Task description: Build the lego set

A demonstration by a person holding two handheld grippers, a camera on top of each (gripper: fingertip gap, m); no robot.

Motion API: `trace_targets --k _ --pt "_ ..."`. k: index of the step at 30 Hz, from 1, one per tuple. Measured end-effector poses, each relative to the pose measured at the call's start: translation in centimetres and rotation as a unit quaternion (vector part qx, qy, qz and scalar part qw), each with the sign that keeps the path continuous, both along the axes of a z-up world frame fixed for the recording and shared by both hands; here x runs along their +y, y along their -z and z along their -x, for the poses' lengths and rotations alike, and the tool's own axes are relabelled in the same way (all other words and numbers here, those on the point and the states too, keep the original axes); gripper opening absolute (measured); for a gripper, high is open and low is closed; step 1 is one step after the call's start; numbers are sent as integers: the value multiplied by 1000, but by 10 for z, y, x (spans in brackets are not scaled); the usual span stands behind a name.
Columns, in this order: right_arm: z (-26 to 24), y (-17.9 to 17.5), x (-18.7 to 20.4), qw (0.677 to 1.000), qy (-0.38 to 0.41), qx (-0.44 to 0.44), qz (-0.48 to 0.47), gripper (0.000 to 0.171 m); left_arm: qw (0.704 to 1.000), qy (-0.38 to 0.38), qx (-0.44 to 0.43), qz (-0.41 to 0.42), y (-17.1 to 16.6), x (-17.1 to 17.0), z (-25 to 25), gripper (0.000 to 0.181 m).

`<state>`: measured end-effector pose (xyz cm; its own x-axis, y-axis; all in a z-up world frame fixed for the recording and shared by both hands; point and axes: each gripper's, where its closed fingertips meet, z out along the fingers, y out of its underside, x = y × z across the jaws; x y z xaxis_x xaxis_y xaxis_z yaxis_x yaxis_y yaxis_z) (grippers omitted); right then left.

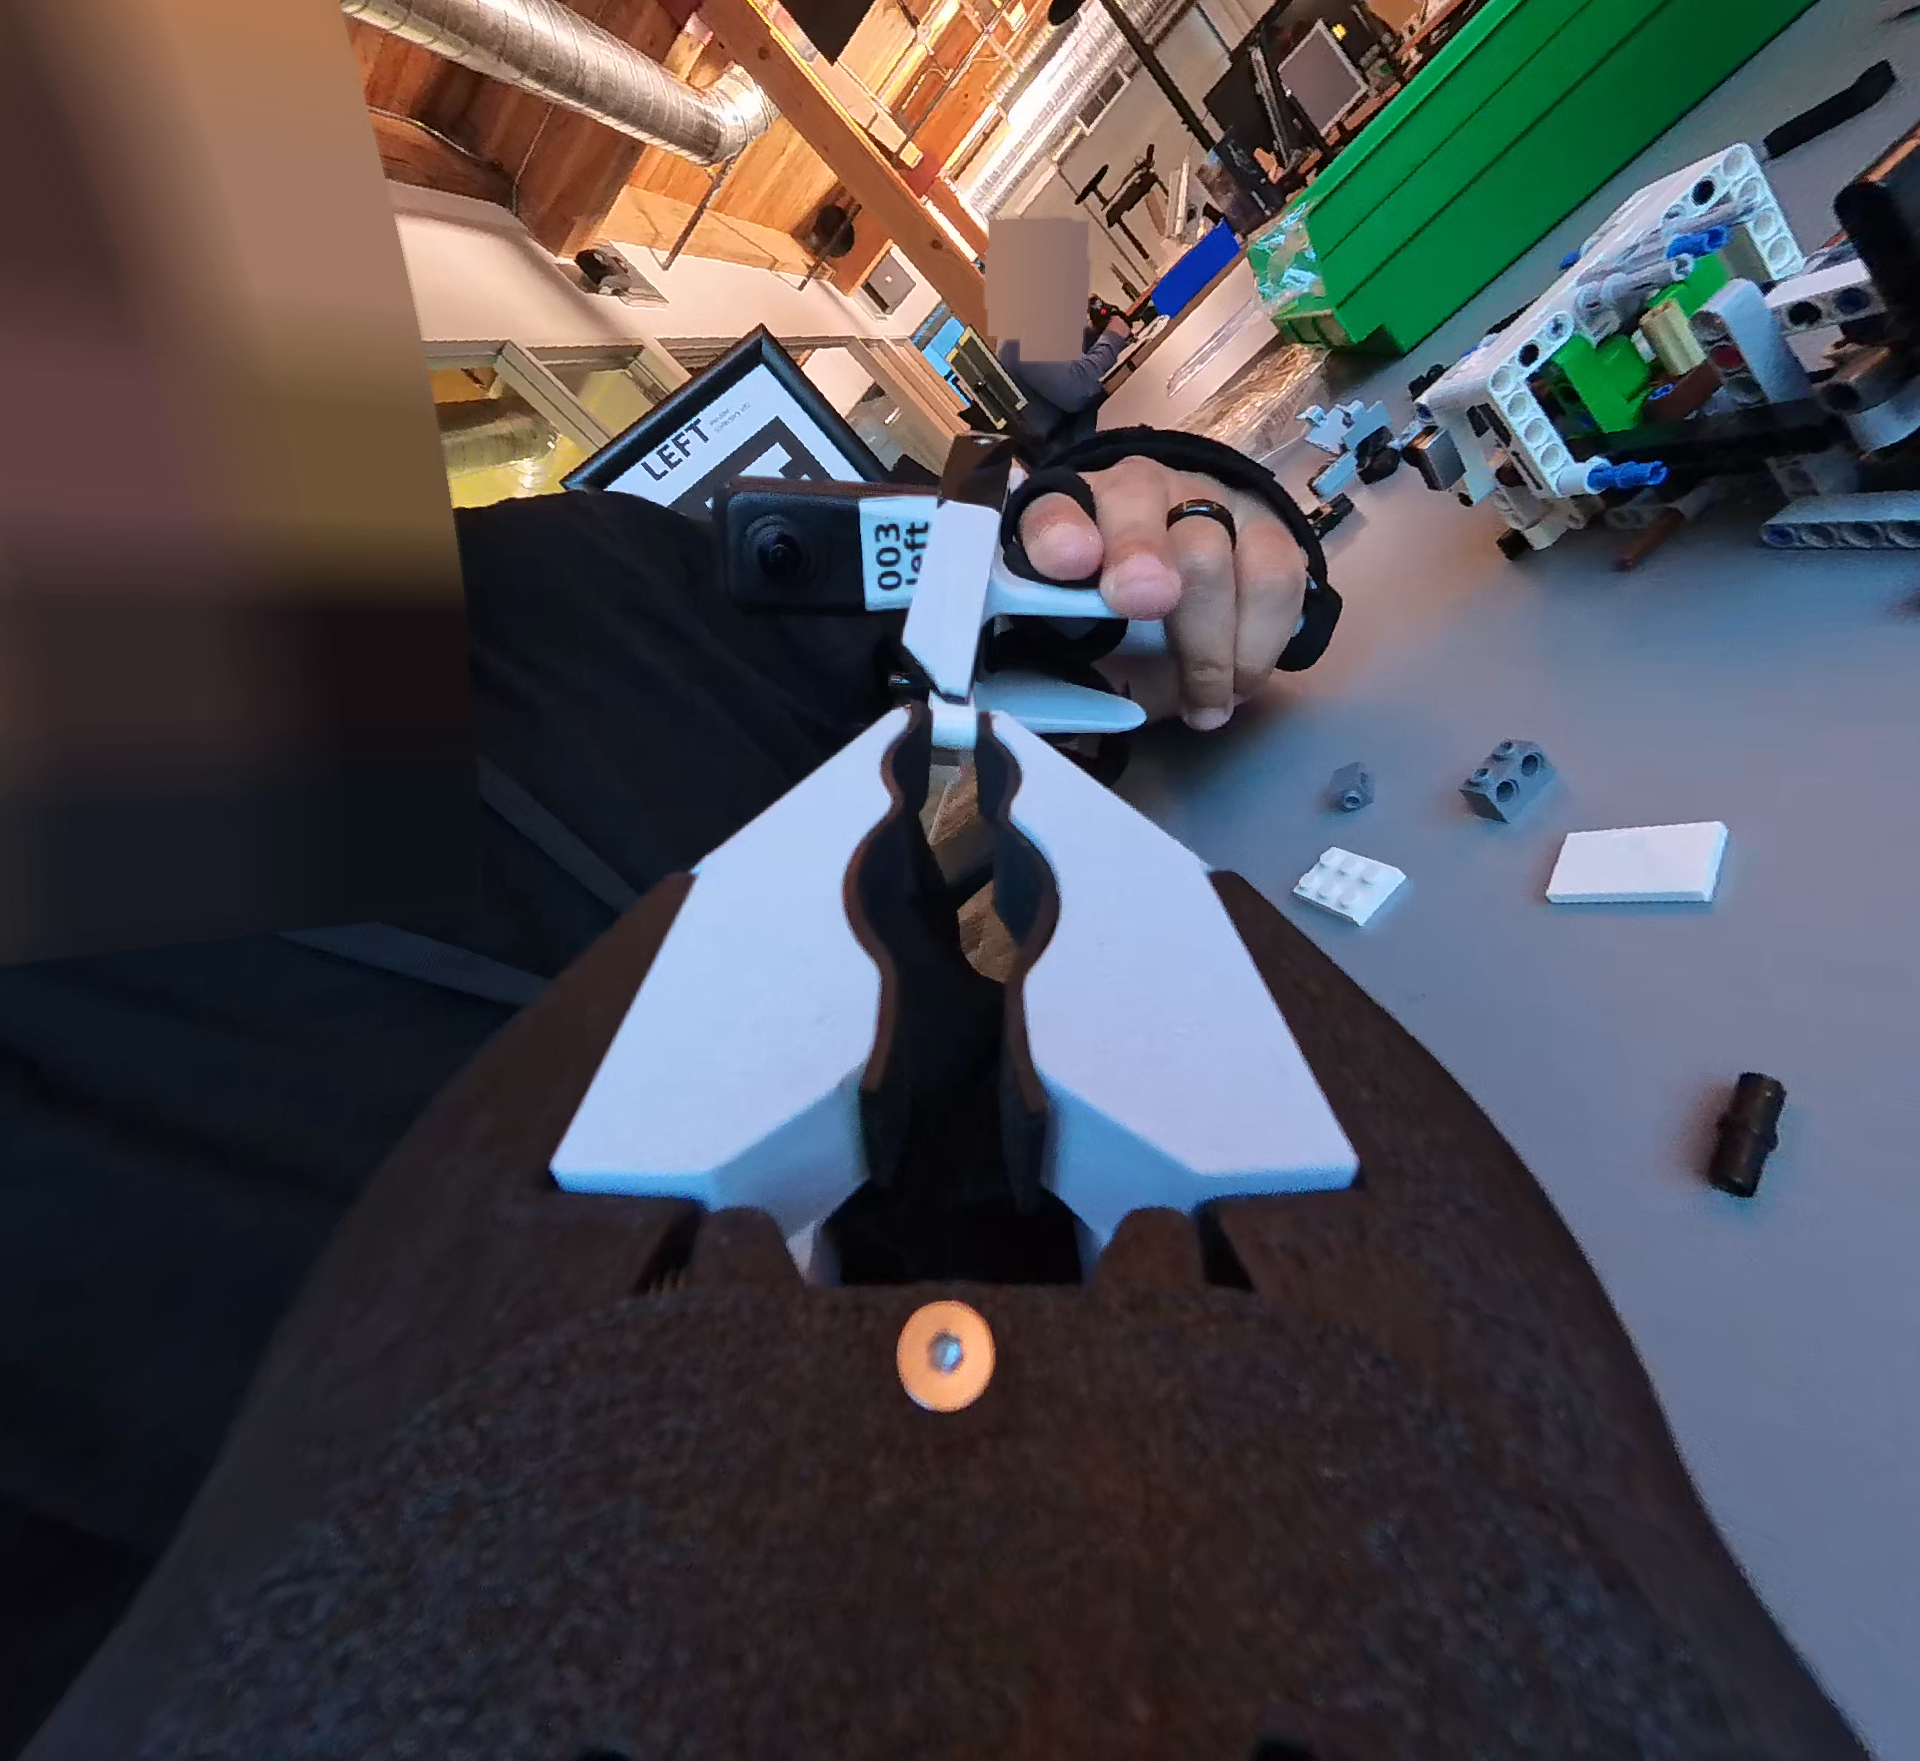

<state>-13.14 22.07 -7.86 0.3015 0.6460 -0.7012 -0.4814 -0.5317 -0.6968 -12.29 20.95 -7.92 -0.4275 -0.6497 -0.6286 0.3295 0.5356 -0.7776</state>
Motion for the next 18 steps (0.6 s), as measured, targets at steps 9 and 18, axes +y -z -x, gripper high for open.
trace_targets --k 9,18 --pt "-81 65 -4 885 231 -400 53 19 994 -56 93 2 23 29 -22 6" --pt "-84 105 11 815 218 -525 111 12 987 -95 130 27 34 49 -36 6"
